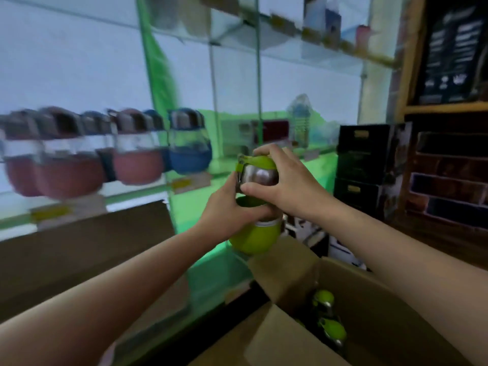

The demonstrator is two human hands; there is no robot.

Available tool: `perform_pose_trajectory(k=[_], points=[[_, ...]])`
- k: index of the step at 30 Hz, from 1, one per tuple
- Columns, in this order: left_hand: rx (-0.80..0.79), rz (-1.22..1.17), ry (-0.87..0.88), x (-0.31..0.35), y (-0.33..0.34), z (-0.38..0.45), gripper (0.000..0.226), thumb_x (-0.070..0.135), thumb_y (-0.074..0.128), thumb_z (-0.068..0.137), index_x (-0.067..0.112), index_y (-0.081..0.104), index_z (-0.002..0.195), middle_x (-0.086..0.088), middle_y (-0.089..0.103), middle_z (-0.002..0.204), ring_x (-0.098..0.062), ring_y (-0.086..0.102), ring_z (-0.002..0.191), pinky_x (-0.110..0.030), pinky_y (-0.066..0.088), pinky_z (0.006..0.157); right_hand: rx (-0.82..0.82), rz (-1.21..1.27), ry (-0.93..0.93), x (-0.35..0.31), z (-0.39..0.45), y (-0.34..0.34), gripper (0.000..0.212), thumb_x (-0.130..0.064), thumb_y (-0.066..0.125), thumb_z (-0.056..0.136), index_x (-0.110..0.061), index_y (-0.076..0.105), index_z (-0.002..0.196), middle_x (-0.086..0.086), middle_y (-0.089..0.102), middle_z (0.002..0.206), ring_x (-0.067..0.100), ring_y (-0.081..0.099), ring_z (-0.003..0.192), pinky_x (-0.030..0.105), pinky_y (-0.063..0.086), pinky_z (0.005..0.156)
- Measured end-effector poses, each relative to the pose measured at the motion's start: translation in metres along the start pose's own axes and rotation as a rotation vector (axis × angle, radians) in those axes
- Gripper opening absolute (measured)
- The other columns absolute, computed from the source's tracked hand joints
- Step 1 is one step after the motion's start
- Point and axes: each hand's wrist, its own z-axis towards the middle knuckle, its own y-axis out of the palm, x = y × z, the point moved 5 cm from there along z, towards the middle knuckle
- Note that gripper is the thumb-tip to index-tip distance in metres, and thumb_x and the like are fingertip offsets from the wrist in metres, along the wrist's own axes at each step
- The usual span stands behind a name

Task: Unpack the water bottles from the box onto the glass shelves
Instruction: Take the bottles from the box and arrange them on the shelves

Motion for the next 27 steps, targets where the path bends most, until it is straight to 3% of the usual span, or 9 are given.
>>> perform_pose_trajectory(k=[2,4,7,10,14,19,22,27], points=[[0.062,0.043,0.019,0.0,-0.059,-0.005,0.065,0.045,0.081,0.054,0.033,0.051,0.11,0.009,0.063,0.101,-0.012,0.061,0.095,-0.024,0.045,0.074,0.023,0.043,-0.079,-0.046,0.017,0.017,0.06,-0.036,0.076,0.073,-0.024,0.048,0.125,0.003,0.043,0.114,0.01,0.046,0.1,0.007,0.03,0.069],[0.118,0.11,0.02,-0.004,-0.117,-0.011,0.073,0.058,0.071,0.045,0.03,0.054,0.111,0.008,0.067,0.104,-0.012,0.063,0.097,-0.029,0.052,0.082,0.029,0.091,-0.148,-0.093,0.034,0.037,0.061,-0.038,0.076,0.073,-0.024,0.047,0.125,0.001,0.04,0.112,0.006,0.043,0.097,0.002,0.03,0.07],[0.161,0.124,0.011,-0.014,-0.202,-0.023,0.075,0.058,0.069,0.048,0.031,0.057,0.117,0.009,0.069,0.107,-0.007,0.065,0.1,-0.037,0.053,0.092,0.01,0.168,-0.232,-0.162,0.06,0.072,0.064,-0.041,0.074,0.074,-0.025,0.045,0.129,-0.001,0.037,0.113,0.006,0.042,0.102,0.007,0.028,0.074],[0.225,0.132,-0.013,-0.024,-0.277,-0.036,0.067,0.053,0.071,0.053,0.034,0.057,0.116,0.012,0.067,0.104,-0.002,0.064,0.097,-0.036,0.054,0.088,-0.03,0.251,-0.277,-0.223,0.086,0.11,0.064,-0.045,0.072,0.075,-0.028,0.043,0.13,-0.002,0.037,0.118,0.004,0.042,0.101,0.009,0.032,0.074],[0.284,0.16,-0.087,-0.049,-0.355,-0.046,0.072,0.056,0.066,0.051,0.037,0.054,0.119,0.011,0.066,0.111,-0.009,0.061,0.104,-0.041,0.052,0.091,-0.096,0.313,-0.319,-0.285,0.115,0.163,0.066,-0.045,0.069,0.078,-0.025,0.038,0.134,0.002,0.036,0.127,0.009,0.045,0.107,0.014,0.03,0.087],[0.319,0.087,-0.242,-0.105,-0.413,-0.053,0.081,0.052,0.07,0.044,0.033,0.054,0.12,0.004,0.064,0.114,-0.016,0.06,0.106,-0.041,0.05,0.093,-0.21,0.244,-0.317,-0.325,0.14,0.235,0.064,-0.042,0.065,0.083,-0.022,0.036,0.137,0.008,0.034,0.131,0.021,0.046,0.119,0.024,0.032,0.096],[0.322,0.034,-0.322,-0.137,-0.426,-0.054,0.08,0.045,0.074,0.047,0.032,0.051,0.122,0.001,0.063,0.117,-0.021,0.059,0.109,-0.044,0.049,0.095,-0.285,0.213,-0.302,-0.332,0.149,0.272,0.064,-0.04,0.063,0.085,-0.025,0.034,0.14,0.009,0.032,0.133,0.028,0.043,0.123,0.024,0.03,0.092],[0.331,-0.053,-0.378,-0.172,-0.437,-0.048,0.098,0.054,0.073,0.041,0.027,0.046,0.131,0.0,0.059,0.125,-0.026,0.057,0.113,-0.05,0.047,0.099,-0.329,0.225,-0.311,-0.332,0.16,0.304,0.065,-0.034,0.061,0.088,-0.029,0.028,0.144,0.008,0.032,0.138,0.025,0.042,0.124,0.021,0.029,0.09]])
